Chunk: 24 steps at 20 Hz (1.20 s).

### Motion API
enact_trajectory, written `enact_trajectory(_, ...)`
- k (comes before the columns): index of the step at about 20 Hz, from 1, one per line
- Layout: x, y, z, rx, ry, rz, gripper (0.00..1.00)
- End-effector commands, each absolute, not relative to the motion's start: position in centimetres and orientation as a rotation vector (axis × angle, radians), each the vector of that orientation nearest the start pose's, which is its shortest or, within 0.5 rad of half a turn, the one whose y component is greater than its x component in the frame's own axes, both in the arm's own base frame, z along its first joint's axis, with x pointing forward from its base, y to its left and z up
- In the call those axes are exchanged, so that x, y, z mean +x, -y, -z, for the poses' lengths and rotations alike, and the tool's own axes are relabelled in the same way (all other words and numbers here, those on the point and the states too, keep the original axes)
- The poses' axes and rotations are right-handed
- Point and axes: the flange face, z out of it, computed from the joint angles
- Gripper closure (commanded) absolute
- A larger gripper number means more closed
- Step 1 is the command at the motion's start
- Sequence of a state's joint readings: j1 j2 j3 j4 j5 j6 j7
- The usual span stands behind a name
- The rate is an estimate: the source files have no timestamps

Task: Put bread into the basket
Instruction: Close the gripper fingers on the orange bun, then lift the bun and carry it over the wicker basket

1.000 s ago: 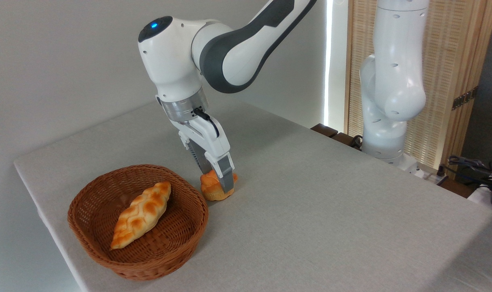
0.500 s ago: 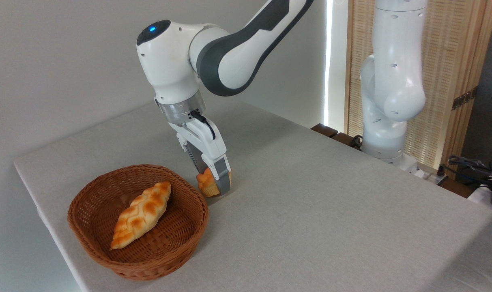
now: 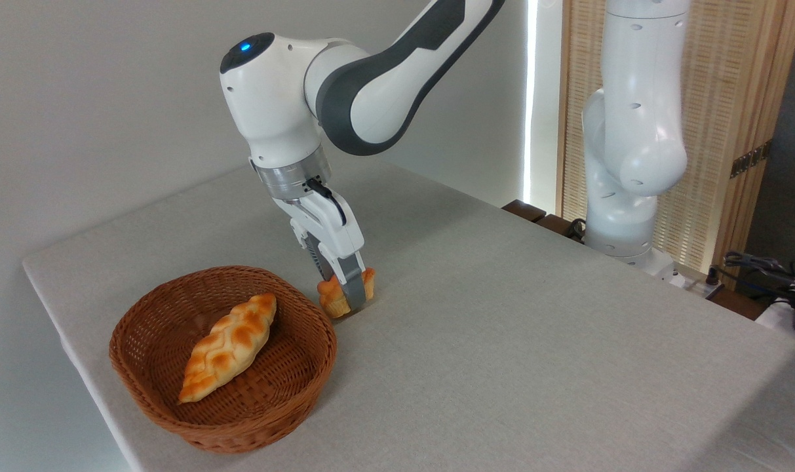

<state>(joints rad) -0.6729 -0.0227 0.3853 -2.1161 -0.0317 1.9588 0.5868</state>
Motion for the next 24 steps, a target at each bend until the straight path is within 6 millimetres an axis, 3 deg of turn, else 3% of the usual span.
enact_trajectory(1,50.2,15.0,-41.1,-2.900,-1.357,-0.182,0.54)
enact_trajectory(4,50.2,15.0,-42.5,-2.906,-1.359,-0.159,0.54)
enact_trajectory(7,50.2,15.6,-46.6,-2.964,-1.378,-0.154,0.54)
enact_trajectory(11,50.1,15.5,-49.9,-2.972,-1.394,-0.132,0.48)
enact_trajectory(15,51.9,15.2,-54.6,-2.996,-1.363,0.066,0.44)
enact_trajectory(16,52.7,15.0,-55.0,-2.993,-1.345,0.126,0.43)
enact_trajectory(17,53.4,15.0,-55.5,-2.980,-1.328,0.226,0.36)
enact_trajectory(20,55.6,15.6,-54.5,-2.961,-1.252,0.375,0.00)
enact_trajectory(24,57.3,16.6,-52.9,-3.004,-1.122,0.487,0.00)
